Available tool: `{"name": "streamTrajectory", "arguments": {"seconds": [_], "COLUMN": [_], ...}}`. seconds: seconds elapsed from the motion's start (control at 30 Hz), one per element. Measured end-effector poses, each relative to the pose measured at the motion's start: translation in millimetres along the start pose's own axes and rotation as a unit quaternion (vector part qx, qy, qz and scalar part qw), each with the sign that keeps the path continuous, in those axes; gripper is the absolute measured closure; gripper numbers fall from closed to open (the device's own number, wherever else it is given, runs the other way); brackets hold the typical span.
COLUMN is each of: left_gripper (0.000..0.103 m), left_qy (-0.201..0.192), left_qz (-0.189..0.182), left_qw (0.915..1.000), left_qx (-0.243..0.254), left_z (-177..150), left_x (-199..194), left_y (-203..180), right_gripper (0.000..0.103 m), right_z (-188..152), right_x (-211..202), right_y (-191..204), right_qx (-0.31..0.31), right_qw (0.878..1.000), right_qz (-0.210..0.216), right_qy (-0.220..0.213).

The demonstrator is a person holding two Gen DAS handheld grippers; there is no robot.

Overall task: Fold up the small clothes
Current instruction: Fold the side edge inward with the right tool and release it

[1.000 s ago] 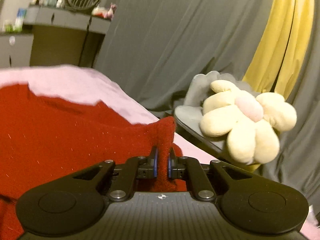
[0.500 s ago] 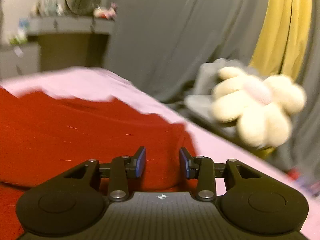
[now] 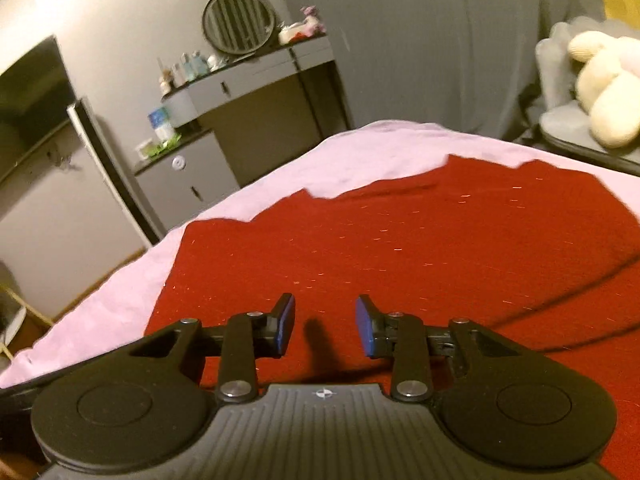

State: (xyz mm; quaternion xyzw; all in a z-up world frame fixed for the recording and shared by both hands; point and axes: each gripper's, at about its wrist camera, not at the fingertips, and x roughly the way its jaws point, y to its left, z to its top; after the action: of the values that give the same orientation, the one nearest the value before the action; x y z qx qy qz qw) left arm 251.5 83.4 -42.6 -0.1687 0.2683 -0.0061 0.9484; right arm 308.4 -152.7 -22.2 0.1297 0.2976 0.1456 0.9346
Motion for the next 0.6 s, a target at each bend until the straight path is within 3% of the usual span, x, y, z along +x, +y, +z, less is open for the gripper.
{"name": "streamTrajectory", "arguments": {"seconds": [0.1, 0.33, 0.5, 0.6], "left_gripper": [0.010, 0.010, 0.012, 0.011], "left_qy": [0.003, 0.015, 0.031, 0.028], "left_qz": [-0.008, -0.008, 0.014, 0.034], "left_qw": [0.9999, 0.9998, 0.9993, 0.9979], "left_qx": [0.011, -0.011, 0.012, 0.048], "left_z": [-1.3, -4.1, -9.1, -13.9], "left_x": [1.7, 10.5, 19.1, 21.7], "left_y": [-5.2, 2.0, -0.6, -7.4], "right_gripper": [0.076, 0.076, 0.074, 0.073], "right_z": [-2.1, 5.5, 2.5, -18.9], "right_x": [36.5, 82.0, 32.3, 7.4], "right_y": [9.3, 30.5, 18.4, -7.5], "right_qx": [-0.025, -0.087, -0.087, -0.122], "right_qw": [0.999, 0.995, 0.996, 0.991], "right_qz": [-0.024, -0.043, -0.019, -0.049], "right_qy": [0.031, 0.024, 0.019, 0.032]}}
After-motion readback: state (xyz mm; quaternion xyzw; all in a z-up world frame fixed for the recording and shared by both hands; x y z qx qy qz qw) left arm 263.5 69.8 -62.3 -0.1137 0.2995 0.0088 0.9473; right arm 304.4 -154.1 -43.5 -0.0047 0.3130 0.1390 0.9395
